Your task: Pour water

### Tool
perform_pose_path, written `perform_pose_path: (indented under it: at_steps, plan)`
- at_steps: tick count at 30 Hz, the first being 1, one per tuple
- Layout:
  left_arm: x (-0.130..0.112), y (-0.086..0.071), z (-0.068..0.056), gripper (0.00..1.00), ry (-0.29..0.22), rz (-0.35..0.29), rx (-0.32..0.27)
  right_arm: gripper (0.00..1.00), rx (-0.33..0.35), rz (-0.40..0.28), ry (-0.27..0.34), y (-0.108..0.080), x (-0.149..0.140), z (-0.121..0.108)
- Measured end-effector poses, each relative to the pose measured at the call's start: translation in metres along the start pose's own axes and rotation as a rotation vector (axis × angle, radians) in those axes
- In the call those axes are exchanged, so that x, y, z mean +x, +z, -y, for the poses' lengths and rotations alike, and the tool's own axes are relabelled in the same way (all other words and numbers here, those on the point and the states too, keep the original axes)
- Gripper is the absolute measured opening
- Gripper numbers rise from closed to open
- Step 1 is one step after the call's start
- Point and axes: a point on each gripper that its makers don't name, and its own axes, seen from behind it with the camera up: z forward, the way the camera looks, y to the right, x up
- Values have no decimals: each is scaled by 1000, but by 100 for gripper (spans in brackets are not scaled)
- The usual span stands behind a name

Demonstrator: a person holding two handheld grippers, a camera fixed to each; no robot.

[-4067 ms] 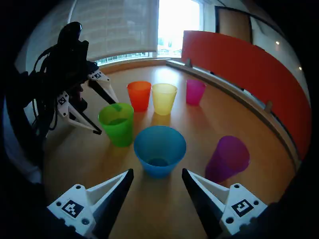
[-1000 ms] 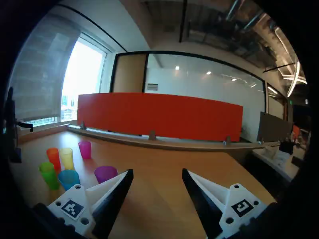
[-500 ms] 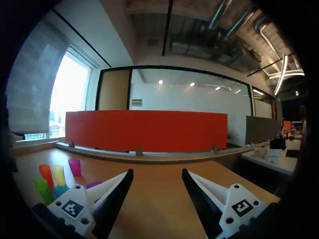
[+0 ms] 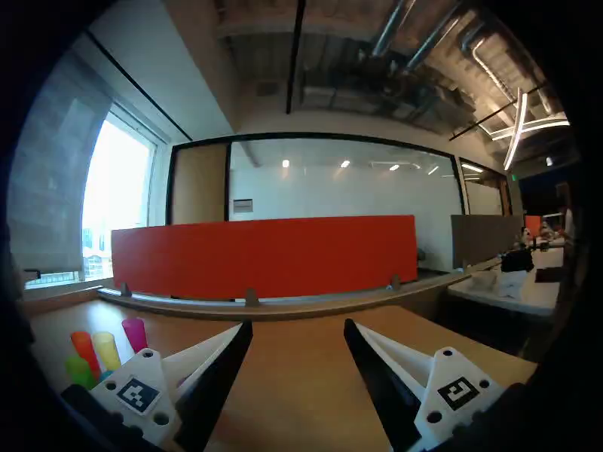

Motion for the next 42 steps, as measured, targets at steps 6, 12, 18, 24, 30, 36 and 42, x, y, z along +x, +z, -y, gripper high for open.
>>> perform_pose_path:
  at_steps: [6, 12, 18, 24, 30, 36, 42]
  plan:
    - [0, -1, -1, 92, 11, -17, 14, 94, -8, 0, -7, 0, 1, 0]
    - [-4, -1, -2, 92, 14, -24, 33, 94, -18, 2, -20, 2, 2, 1]
    - [-8, 0, -4, 92, 16, -37, 49, 95, -39, -9, -57, 2, 6, -1]
    - [-16, 2, -9, 92, 24, -47, 52, 95, -43, 12, -68, -1, 7, 0]
    - [-23, 2, -11, 92, 31, -56, 65, 96, -42, 26, -74, -1, 6, 4]
    - [-30, 2, -9, 92, 38, -59, 83, 96, -53, 38, -66, 1, 5, 5]
    - [-37, 3, -11, 92, 35, -64, 93, 95, -55, 43, -66, 2, 5, 8]
